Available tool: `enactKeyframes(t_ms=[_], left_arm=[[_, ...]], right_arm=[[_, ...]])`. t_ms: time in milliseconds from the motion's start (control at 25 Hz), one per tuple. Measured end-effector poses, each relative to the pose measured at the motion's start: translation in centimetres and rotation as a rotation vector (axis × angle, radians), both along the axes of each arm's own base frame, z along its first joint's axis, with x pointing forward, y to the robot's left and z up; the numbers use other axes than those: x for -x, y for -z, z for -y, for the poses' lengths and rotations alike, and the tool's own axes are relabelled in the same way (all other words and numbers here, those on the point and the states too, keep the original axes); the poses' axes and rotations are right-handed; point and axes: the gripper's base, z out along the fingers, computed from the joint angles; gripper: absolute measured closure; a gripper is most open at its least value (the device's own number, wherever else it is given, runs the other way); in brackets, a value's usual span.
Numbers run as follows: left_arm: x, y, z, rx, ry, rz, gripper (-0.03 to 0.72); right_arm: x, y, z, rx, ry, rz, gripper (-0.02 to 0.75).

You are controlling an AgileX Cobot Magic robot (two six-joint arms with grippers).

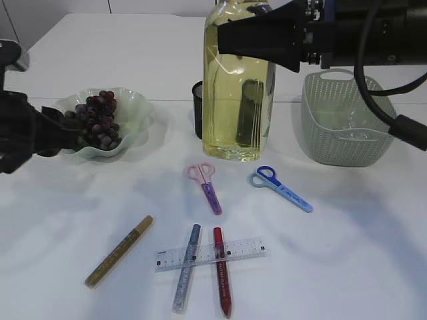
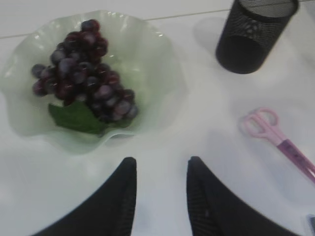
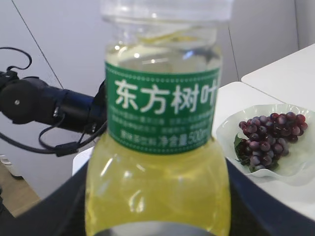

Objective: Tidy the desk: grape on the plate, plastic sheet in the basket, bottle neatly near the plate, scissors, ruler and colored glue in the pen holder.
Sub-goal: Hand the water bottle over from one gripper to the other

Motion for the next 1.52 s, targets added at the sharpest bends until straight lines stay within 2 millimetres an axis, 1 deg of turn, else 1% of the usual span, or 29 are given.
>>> enactKeyframes(t_ms=[160, 280, 400, 640, 840, 960, 1080, 1240, 1320, 1360, 1440, 1520], left_arm=[[1.3, 0.1, 2.9, 0.020, 0.079, 0.112, 0.433], [2.0, -0.5, 4.8, 0.063, 0.127, 0.191, 0.434], [2.5, -1.3, 6.1, 0.114, 0.176, 0.269, 0.434], [2.9, -2.7, 7.4, 0.303, 0.259, 0.351, 0.434], [3.8, -2.6, 7.9, 0.429, 0.323, 0.357, 0.434], [4.7, -2.9, 8.3, 0.510, 0.415, 0.400, 0.435], [5.6, -3.1, 8.9, 0.552, 0.526, 0.413, 0.435], [6.3, -3.0, 9.4, 0.553, 0.630, 0.400, 0.433], [6.4, -3.0, 9.5, 0.561, 0.640, 0.396, 0.414], [6.5, -3.0, 9.5, 0.563, 0.642, 0.396, 0.392], [6.5, -3.1, 9.5, 0.569, 0.644, 0.398, 0.331], [6.5, -3.1, 9.5, 0.582, 0.637, 0.393, 0.237]], right_arm=[[-0.1, 0.0, 0.0, 0.004, 0.012, -0.001, 0.279], [-0.3, 0.1, 0.1, 0.011, 0.035, -0.002, 0.279], [-0.5, 0.1, 0.2, 0.013, 0.061, -0.004, 0.279], [-0.7, 0.2, 0.3, 0.027, 0.084, 0.014, 0.279], [-0.7, 0.2, 0.3, 0.028, 0.084, 0.021, 0.279], [-0.7, 0.2, 0.3, 0.029, 0.082, 0.025, 0.279], [-0.5, 0.1, 0.2, 0.020, 0.060, 0.031, 0.279], [0.1, -0.2, -0.1, -0.014, -0.019, 0.041, 0.279], [0.4, -0.4, -0.2, -0.028, -0.052, 0.044, 0.279], [0.5, -0.4, -0.2, -0.029, -0.060, 0.046, 0.279], [0.5, -0.4, -0.2, -0.029, -0.064, 0.047, 0.279], [0.5, -0.4, -0.2, -0.029, -0.064, 0.047, 0.279]])
